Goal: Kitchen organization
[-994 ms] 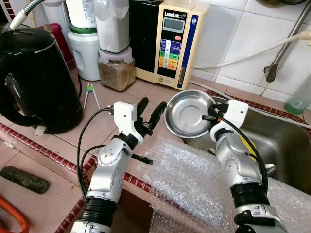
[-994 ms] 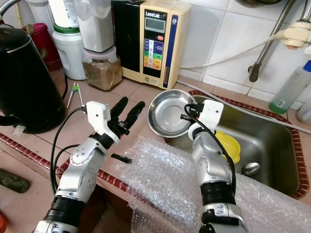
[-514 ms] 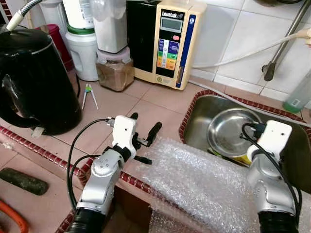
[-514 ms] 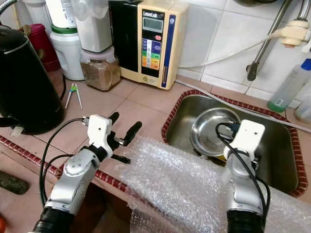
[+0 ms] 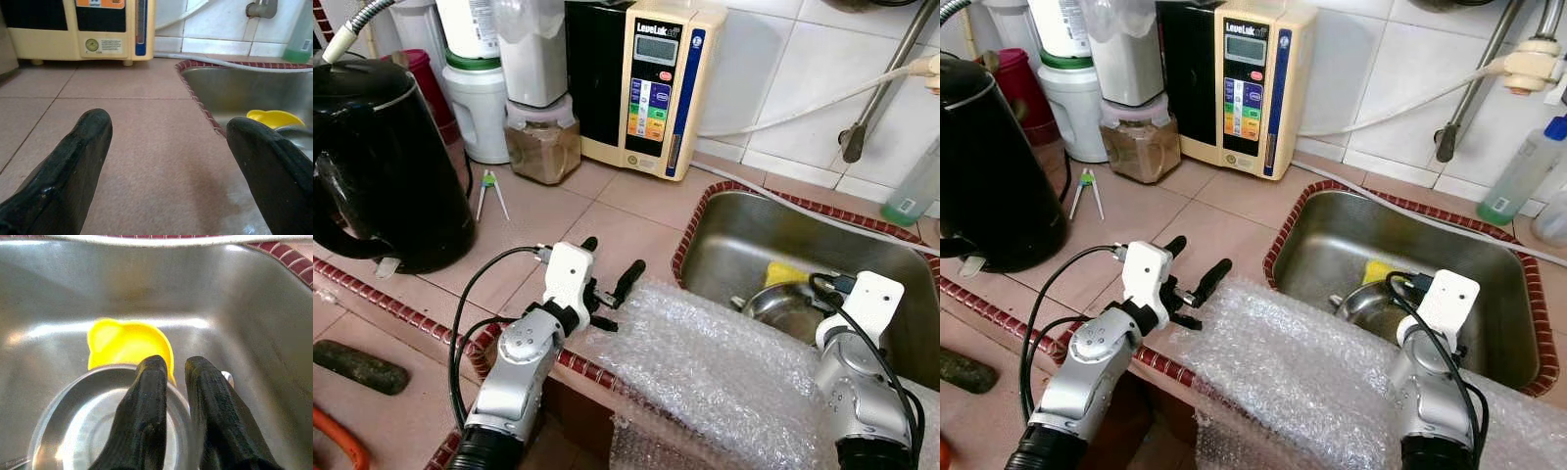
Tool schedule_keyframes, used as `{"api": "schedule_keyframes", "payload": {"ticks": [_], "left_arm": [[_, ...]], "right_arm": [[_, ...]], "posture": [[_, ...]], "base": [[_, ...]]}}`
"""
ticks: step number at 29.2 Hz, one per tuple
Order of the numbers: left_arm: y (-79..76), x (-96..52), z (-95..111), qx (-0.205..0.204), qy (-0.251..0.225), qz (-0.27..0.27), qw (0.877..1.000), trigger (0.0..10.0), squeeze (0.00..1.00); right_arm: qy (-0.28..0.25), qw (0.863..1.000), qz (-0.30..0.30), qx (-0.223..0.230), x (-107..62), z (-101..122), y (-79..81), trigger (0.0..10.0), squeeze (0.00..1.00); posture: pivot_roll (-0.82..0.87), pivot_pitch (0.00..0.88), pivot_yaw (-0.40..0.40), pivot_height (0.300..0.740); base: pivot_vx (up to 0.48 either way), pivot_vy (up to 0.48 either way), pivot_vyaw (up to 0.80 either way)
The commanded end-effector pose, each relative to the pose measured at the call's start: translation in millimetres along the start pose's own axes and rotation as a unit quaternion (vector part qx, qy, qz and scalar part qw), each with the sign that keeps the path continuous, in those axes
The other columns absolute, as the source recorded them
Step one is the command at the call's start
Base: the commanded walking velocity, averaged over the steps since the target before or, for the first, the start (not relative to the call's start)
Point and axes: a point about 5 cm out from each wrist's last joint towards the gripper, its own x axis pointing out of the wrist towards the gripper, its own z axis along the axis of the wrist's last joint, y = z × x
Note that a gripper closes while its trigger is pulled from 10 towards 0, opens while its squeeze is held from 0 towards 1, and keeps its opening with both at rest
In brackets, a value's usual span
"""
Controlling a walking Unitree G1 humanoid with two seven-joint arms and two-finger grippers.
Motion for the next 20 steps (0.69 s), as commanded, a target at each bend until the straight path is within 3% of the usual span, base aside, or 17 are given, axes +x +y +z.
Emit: {"api": "schedule_keyframes", "payload": {"ticks": [1,2,3,4,7,11,13,16,19,20], "left_arm": [[-4.8,7.1,14,0.011,-0.013,-0.021,1.000,10.0,1.00],[-4.7,8.4,15,0.016,-0.009,-0.018,1.000,10.0,1.00],[-4.4,9.1,15,0.018,-0.006,-0.015,1.000,10.0,0.19],[-3.8,9.7,16,0.018,-0.003,-0.012,1.000,10.0,0.00],[-2.4,9.9,15,0.017,0.003,-0.011,1.000,10.0,0.00],[2.7,6.5,15,-0.018,0.008,0.009,1.000,10.0,0.00],[4.0,5.3,18,-0.040,-0.001,0.017,0.999,10.0,0.00],[8.1,4.9,22,-0.025,-0.021,0.041,0.999,10.0,0.00],[23.1,-0.5,31,0.009,-0.052,0.135,0.989,10.0,0.00],[23.1,-0.5,31,0.009,-0.052,0.135,0.989,10.0,0.00]], "right_arm": [[0.013,1.000,-0.014,-0.008,1.5,-3,-3.7,10.0,1.00],[0.012,1.000,-0.020,-0.017,1.5,-4,-5.0,10.0,1.00],[0.008,1.000,-0.019,-0.013,1.2,-4,-5.2,10.0,1.00],[0.003,1.000,-0.016,-0.012,1.0,-3,-5.0,10.0,1.00],[-0.026,0.999,-0.011,-0.037,-0.1,5,-3.5,10.0,1.00],[-0.066,0.997,0.021,-0.039,-4.3,22,10.4,10.0,1.00],[-0.099,0.992,0.034,-0.063,-7.9,31,16.7,10.0,1.00],[-0.146,0.984,0.046,-0.090,-13.6,40,23.3,10.0,1.00],[-0.238,0.960,0.074,-0.127,-29.7,56,35.5,10.0,1.00],[-0.238,0.960,0.074,-0.127,-29.7,56,35.5,10.0,1.00]], "posture": [[0.15,0.000,-0.034,0.740],[0.15,0.000,-0.034,0.740],[0.15,0.000,-0.034,0.740],[0.15,0.000,-0.034,0.740],[0.15,0.000,-0.035,0.740],[0.15,0.000,-0.041,0.740],[0.15,0.000,-0.049,0.740],[0.16,0.000,-0.054,0.740],[0.16,0.000,-0.068,0.740],[0.16,0.000,-0.068,0.740]], "base": [[0.000,0.000,0.00],[0.000,0.000,0.00],[0.000,0.000,0.00],[0.000,0.000,0.00],[0.000,0.000,0.00],[0.000,0.000,0.00],[0.000,0.000,0.00],[0.000,0.000,0.00],[0.000,0.000,0.00],[0.000,0.000,0.00]]}}
